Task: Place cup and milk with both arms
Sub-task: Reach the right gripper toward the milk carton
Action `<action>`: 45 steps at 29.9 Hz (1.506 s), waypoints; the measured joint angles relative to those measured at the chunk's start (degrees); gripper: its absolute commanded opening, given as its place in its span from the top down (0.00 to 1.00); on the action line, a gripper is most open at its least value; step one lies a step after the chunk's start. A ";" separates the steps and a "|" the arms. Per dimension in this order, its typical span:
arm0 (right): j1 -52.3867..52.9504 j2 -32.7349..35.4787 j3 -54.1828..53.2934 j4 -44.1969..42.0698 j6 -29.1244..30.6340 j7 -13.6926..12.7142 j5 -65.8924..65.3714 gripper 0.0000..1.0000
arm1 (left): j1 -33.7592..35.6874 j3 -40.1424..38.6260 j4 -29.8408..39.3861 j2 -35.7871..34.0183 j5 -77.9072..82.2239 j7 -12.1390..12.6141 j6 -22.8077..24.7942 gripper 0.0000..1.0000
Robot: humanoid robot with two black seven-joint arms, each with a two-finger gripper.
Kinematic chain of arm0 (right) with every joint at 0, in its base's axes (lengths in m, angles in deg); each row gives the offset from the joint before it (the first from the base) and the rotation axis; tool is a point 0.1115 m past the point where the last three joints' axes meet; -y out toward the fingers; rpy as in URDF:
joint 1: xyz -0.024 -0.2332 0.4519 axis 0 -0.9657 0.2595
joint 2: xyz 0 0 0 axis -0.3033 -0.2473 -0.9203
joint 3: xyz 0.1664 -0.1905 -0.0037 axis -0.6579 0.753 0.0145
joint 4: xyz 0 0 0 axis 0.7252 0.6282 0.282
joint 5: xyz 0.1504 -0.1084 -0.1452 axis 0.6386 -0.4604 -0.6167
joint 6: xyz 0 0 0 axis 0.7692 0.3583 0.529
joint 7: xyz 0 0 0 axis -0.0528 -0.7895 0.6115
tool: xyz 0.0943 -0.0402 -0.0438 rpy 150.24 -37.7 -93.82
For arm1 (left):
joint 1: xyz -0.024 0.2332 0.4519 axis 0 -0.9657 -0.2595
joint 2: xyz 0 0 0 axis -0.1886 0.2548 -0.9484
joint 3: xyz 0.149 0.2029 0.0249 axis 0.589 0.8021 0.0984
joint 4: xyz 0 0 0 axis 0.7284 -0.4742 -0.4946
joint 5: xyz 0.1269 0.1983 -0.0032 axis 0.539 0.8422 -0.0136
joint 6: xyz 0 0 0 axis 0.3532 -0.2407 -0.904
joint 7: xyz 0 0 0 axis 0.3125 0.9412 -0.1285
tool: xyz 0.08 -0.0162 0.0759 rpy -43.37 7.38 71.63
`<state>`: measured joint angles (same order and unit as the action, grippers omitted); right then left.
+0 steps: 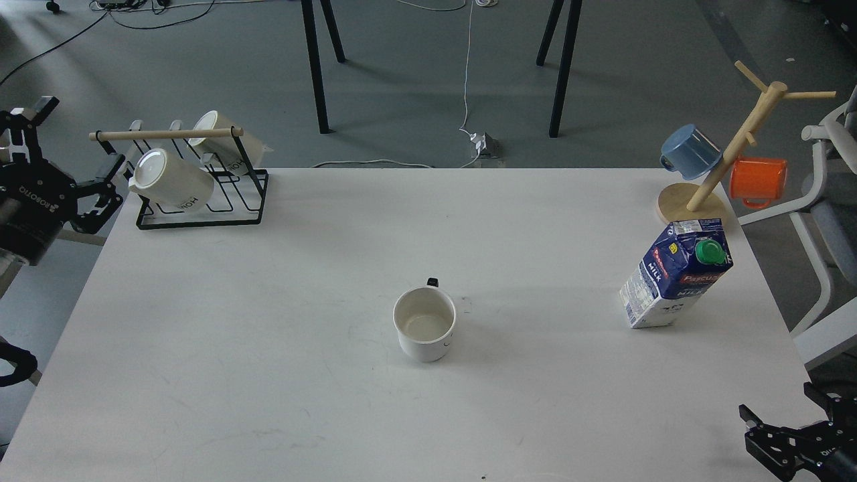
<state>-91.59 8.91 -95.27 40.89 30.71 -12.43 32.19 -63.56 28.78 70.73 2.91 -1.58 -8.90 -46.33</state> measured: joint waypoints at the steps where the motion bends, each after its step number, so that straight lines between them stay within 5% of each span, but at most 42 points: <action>1: 0.29 -0.20 0.00 0.39 0.00 0.03 -0.04 0.01 | -0.17 0.00 0.07 0.17 0.00 0.00 0.00 0.01; 45: 17.22 -12.31 -1.07 -5.52 0.00 0.30 -4.86 0.01 | -3.61 0.45 -0.59 3.22 0.18 -0.01 0.00 0.01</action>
<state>-74.37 -3.40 -96.34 35.36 30.71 -12.12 27.33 -67.18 29.23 70.14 6.12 -1.40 -8.91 -46.33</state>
